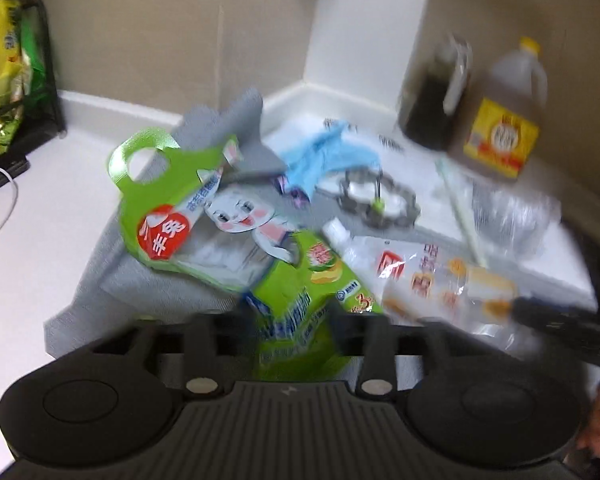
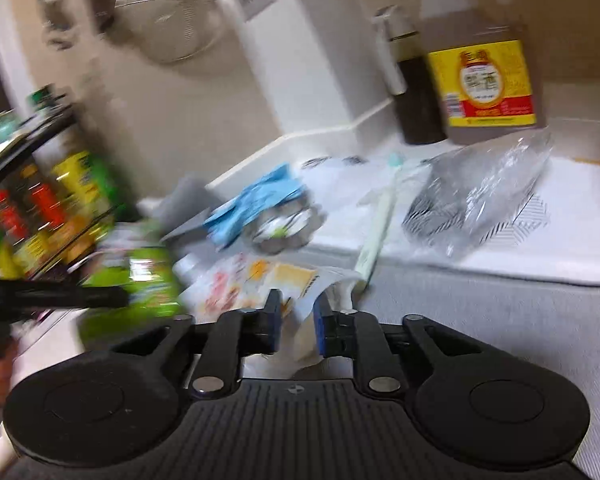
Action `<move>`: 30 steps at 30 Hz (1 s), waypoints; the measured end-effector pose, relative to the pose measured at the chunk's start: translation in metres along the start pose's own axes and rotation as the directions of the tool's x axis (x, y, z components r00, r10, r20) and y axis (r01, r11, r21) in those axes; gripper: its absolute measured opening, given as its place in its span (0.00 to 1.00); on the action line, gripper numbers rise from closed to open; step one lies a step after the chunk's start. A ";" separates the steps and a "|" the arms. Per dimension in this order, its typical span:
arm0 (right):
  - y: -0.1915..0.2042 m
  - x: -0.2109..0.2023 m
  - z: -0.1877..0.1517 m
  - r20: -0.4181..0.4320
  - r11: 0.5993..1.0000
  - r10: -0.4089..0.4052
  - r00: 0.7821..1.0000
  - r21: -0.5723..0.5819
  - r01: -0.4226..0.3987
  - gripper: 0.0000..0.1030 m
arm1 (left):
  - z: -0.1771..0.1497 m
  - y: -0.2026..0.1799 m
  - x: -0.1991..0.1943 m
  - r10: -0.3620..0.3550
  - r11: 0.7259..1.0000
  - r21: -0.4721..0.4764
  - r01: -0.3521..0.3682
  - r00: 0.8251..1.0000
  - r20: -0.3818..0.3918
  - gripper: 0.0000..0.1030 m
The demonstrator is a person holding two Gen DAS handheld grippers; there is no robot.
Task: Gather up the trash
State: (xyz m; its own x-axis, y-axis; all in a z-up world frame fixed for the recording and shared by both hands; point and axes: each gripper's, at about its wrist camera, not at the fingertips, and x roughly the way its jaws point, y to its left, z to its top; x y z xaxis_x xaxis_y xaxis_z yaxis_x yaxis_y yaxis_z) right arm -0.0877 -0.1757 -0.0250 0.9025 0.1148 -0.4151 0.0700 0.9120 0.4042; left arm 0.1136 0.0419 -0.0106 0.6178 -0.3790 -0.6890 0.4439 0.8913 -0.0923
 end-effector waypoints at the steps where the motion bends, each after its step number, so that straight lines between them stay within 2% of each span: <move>1: 0.000 -0.007 0.001 0.026 1.000 0.003 1.000 -0.008 -0.002 0.71 | -0.003 -0.002 -0.002 0.018 1.000 0.008 -0.018 1.000 0.016 0.89; 2: -0.001 -0.015 0.004 0.074 1.000 -0.004 0.997 -0.021 0.006 0.77 | -0.005 -0.002 -0.007 0.042 0.999 0.007 -0.043 0.998 0.045 0.97; 3: -0.001 -0.020 0.009 0.123 0.999 -0.014 0.992 -0.028 0.017 0.84 | -0.008 -0.003 -0.014 0.063 0.998 0.003 -0.063 0.995 0.082 1.00; 6: -0.008 -0.020 0.029 0.204 0.999 -0.009 0.979 0.036 0.001 0.96 | -0.011 -0.004 -0.032 0.088 0.996 -0.003 -0.088 0.990 0.114 1.00; 8: -0.013 -0.009 0.036 0.247 0.996 0.000 0.969 0.082 -0.021 0.96 | -0.016 -0.007 -0.047 0.111 0.994 -0.032 -0.108 0.985 0.135 1.00; 10: -0.019 0.006 0.034 0.267 0.992 -0.004 0.964 0.125 -0.030 0.96 | -0.027 -0.011 -0.070 0.078 0.997 -0.036 -0.072 0.982 0.172 1.00; 12: -0.019 0.018 0.034 0.197 0.990 -0.033 0.980 0.144 0.005 0.96 | -0.044 -0.016 -0.089 0.047 0.998 -0.042 -0.040 0.981 0.186 1.00; 14: -0.018 0.019 0.028 0.200 0.992 -0.003 0.980 0.127 -0.023 0.96 | -0.065 -0.022 -0.101 0.032 0.998 -0.051 -0.023 0.982 0.188 1.00; 17: -0.016 0.020 0.023 0.188 0.992 0.009 0.982 0.121 -0.032 0.98 | -0.093 -0.028 -0.111 0.048 0.998 -0.058 -0.038 0.983 0.179 1.00; 20: -0.014 0.023 0.019 0.174 0.993 0.018 0.985 0.108 -0.037 1.00 | -0.116 -0.029 -0.119 0.089 0.994 -0.072 -0.077 0.981 0.174 1.00; 22: -0.013 0.027 0.017 0.160 0.995 0.014 0.987 0.098 -0.029 1.00 | -0.127 -0.029 -0.125 0.120 0.992 -0.049 -0.114 0.980 0.161 1.00; 26: -0.010 0.029 0.012 0.140 0.996 0.011 0.990 0.081 -0.022 1.00 | -0.146 -0.025 -0.143 0.200 0.980 -0.016 -0.200 0.965 0.172 1.00; 30: -0.007 0.033 0.008 0.120 0.997 0.021 0.993 0.071 -0.030 1.00 | -0.157 -0.024 -0.157 0.233 0.972 -0.001 -0.236 0.958 0.168 1.00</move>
State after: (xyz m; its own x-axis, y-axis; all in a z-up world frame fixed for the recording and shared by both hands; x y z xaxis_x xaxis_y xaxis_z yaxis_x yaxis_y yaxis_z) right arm -0.0546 -0.1814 -0.0349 0.9481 0.0863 -0.3061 0.0728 0.8780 0.4732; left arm -0.0956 0.1191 -0.0131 0.8041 -0.1972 -0.5609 0.2850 0.9558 0.0726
